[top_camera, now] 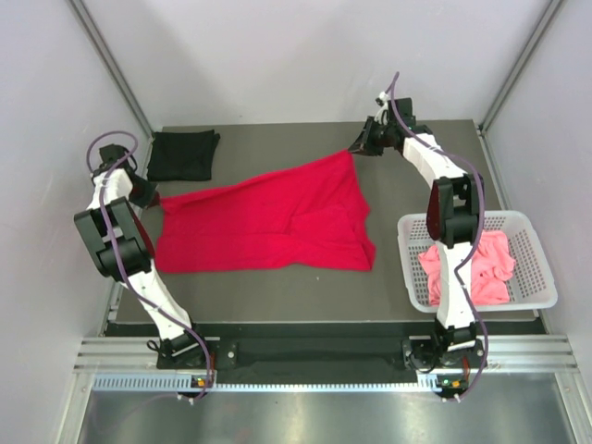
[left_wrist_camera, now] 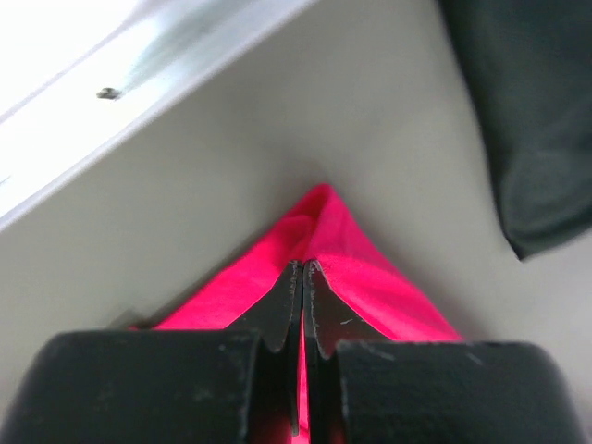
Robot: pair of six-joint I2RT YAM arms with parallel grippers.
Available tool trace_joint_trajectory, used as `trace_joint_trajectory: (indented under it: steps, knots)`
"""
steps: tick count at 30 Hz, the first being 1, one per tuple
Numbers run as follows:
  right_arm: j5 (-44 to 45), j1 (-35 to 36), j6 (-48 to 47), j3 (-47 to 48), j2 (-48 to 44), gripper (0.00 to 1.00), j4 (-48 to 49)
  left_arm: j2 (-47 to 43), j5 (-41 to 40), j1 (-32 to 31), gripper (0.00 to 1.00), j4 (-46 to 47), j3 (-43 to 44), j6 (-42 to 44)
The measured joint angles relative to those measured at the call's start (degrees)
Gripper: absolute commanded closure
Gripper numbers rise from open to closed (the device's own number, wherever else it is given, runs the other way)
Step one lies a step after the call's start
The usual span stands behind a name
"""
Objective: Fold and stack the t-shirts
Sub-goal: Fold the tshirt
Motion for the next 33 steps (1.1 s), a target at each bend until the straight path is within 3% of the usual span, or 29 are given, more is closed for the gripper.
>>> trace_joint_trajectory:
  steps: [18,25,33]
  knots:
    - [-0.1,0.0,0.9,2.1,1.1,1.0,-2.7,0.0,15.7,0.0,1.0,5.4,0.1,4.1]
    - [-0.2,0.0,1.1,2.8,1.7,1.0,-2.7,-0.8,22.4,-0.9,0.93,8.9,-3.2,5.6]
    - [-0.6,0.0,1.8,3.1,3.2,1.0,-2.6,-16.4,21.9,-2.2,0.62,9.2,-22.6,7.1]
